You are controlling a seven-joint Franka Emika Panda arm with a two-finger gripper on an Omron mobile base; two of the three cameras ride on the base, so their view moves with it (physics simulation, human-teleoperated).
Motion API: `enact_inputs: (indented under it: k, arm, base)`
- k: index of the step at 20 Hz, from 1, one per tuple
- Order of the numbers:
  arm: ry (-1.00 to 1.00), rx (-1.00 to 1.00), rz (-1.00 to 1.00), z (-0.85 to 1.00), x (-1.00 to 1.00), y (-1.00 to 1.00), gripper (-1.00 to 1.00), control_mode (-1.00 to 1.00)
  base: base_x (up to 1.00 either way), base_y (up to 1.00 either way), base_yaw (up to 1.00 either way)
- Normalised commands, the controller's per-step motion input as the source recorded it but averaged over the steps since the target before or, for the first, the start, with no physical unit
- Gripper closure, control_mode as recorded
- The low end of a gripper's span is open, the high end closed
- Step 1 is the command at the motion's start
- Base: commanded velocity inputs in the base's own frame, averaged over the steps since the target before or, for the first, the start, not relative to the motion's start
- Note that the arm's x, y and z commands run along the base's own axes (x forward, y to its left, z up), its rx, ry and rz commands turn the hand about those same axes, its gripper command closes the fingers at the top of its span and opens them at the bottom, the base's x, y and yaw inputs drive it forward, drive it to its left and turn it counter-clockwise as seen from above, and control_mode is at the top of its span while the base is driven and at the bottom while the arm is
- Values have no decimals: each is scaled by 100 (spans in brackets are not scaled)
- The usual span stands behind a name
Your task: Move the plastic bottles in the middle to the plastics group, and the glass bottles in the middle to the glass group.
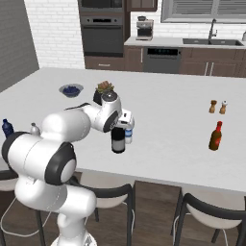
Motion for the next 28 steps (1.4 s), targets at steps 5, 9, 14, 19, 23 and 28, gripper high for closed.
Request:
enact_inputs:
  k: [5,9,14,19,23,28]
  arm:
    - [0,0,0,0,7,2,-100,-100]
    - [0,0,0,0,0,3,-100,-100]
    - [-1,0,0,-1,0,0,-100,-100]
    - [-1,0,0,-3,1,0,-100,-100]
    - [-1,0,0,-8,1,0,-100,-100]
    - [-2,0,0,-3,3,0,-100,-100]
  base:
    - [0,0,0]
    - [0,0,0]
    - [0,0,0]
    - [0,0,0]
    - [0,0,0]
    - [0,0,0]
